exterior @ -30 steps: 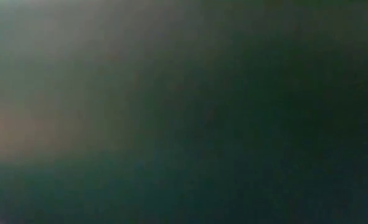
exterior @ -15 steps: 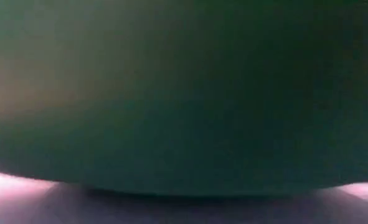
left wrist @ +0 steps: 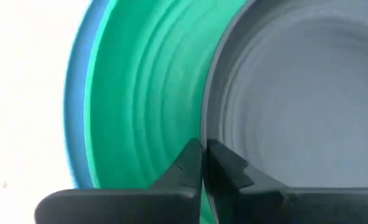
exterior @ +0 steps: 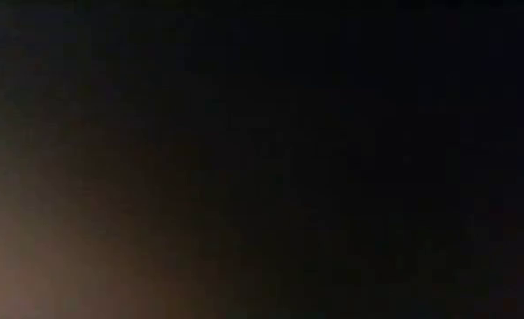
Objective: Sort dishes
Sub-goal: Put the black plate into the dish rack
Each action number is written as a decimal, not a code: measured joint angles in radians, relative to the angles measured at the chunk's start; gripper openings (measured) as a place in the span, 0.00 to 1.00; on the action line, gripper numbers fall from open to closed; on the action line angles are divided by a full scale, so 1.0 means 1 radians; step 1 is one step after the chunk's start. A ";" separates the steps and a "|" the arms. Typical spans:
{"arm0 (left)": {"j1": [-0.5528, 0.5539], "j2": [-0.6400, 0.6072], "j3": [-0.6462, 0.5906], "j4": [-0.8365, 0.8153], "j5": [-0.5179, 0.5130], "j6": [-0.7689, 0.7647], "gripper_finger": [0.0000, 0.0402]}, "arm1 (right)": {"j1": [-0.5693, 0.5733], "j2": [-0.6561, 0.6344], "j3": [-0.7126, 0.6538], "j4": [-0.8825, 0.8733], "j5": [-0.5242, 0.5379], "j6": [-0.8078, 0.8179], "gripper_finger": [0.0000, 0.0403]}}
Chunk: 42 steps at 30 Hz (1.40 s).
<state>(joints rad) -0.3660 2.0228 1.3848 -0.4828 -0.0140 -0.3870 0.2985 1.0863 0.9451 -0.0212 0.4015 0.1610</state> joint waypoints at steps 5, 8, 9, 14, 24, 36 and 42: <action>0.001 -0.005 0.025 -0.040 0.005 0.040 0.03 | 0.000 0.000 0.000 0.002 0.010 0.002 0.00; 0.000 -0.023 0.048 -0.055 -0.014 0.077 0.03 | 0.007 0.000 0.000 0.003 0.044 0.007 0.00; -0.002 -0.036 0.056 -0.061 -0.027 0.092 0.03 | 0.007 0.000 0.000 0.003 0.045 0.007 0.00; -0.003 -0.117 0.076 -0.113 -0.130 0.181 0.03 | 0.012 0.000 0.000 0.003 0.043 -0.002 0.00; -0.012 -0.404 0.092 -0.105 -0.558 0.408 0.03 | 0.012 0.000 0.000 0.024 0.043 -0.081 0.00; -0.007 -0.592 0.113 -0.059 -1.110 0.549 0.03 | 0.012 0.000 0.000 0.335 0.044 -0.290 0.05; 0.005 -0.567 0.113 -0.057 -1.171 0.591 0.03 | 0.003 0.000 0.000 0.332 0.123 -0.301 0.25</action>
<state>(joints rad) -0.3607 1.4555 1.4979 -0.5402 -1.1850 0.2040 0.3012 1.0859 0.9451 0.3109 0.5246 -0.1398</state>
